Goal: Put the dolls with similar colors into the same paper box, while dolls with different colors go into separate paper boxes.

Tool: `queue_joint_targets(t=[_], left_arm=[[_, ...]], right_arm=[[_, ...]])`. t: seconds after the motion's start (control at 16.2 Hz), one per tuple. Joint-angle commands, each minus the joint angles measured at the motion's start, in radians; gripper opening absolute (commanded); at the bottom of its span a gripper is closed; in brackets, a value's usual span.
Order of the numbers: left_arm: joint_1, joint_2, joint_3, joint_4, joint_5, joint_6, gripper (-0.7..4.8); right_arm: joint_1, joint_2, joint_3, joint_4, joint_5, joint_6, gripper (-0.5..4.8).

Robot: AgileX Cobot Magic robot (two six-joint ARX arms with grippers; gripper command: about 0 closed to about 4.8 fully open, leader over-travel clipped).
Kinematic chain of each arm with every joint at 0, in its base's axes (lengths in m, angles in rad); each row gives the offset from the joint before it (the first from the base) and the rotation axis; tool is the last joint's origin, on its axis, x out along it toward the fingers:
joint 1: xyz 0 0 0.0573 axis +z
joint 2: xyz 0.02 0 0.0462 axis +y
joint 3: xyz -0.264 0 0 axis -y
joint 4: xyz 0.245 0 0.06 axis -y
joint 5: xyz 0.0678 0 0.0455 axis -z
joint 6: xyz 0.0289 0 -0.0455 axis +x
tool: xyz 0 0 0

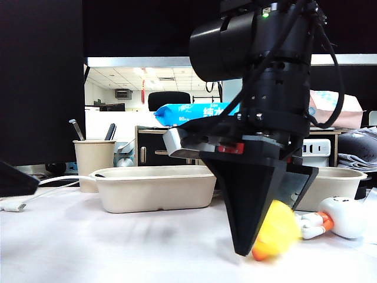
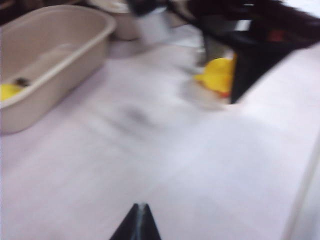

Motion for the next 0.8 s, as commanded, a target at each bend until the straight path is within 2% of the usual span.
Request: queue_joint_targets(t=[0.06, 0.12, 0.37, 0.55, 0.68, 0.8], left_arm=[[-0.048, 0.001, 0.001, 0.010, 0.002, 0.001, -0.05], [-0.055, 0.001, 0.001, 0.010, 0.005, 0.001, -0.05], [-0.055, 0.001, 0.001, 0.010, 0.004, 0.001, -0.05], [-0.055, 0.001, 0.001, 0.010, 0.004, 0.001, -0.05], [-0.055, 0.001, 0.001, 0.010, 0.004, 0.001, -0.05], [-0.060, 0.001, 0.001, 0.010, 0.003, 0.001, -0.05]], right_arm=[[0.001, -0.003, 0.000, -0.010, -0.002, 0.000, 2.56], [0.001, -0.003, 0.000, -0.013, -0.005, 0.000, 2.14], [0.001, -0.003, 0.000, -0.020, -0.005, 0.001, 2.11], [0.001, -0.005, 0.002, -0.034, -0.013, 0.005, 2.80], [0.001, -0.005, 0.002, -0.068, -0.012, 0.005, 2.86], [0.001, -0.010, 0.002, -0.080, -0.012, 0.005, 3.66]])
